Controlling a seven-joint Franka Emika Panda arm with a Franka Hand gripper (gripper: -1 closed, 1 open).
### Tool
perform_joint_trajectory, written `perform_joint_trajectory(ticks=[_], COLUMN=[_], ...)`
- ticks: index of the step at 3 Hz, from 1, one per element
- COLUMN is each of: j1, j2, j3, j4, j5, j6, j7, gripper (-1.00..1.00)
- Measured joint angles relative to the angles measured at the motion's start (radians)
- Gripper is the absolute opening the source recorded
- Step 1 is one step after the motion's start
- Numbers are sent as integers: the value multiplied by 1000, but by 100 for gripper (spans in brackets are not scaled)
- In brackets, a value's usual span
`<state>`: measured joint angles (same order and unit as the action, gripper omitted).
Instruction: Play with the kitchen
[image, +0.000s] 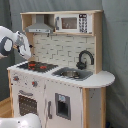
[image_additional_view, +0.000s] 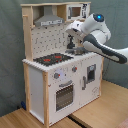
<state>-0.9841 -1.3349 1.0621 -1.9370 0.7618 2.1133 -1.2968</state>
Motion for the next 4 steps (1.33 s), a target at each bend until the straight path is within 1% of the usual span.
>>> perform_joint_trajectory(ticks=[2, 3, 4], j1=[85, 115, 138], j2=[-91, -127, -151], j3=[-5, 0, 17], j4=[-125, -175, -215], j5=[0, 1, 1], j6=[152, 228, 308], j7=[-94, -138, -178], gripper=[100, 100, 100])
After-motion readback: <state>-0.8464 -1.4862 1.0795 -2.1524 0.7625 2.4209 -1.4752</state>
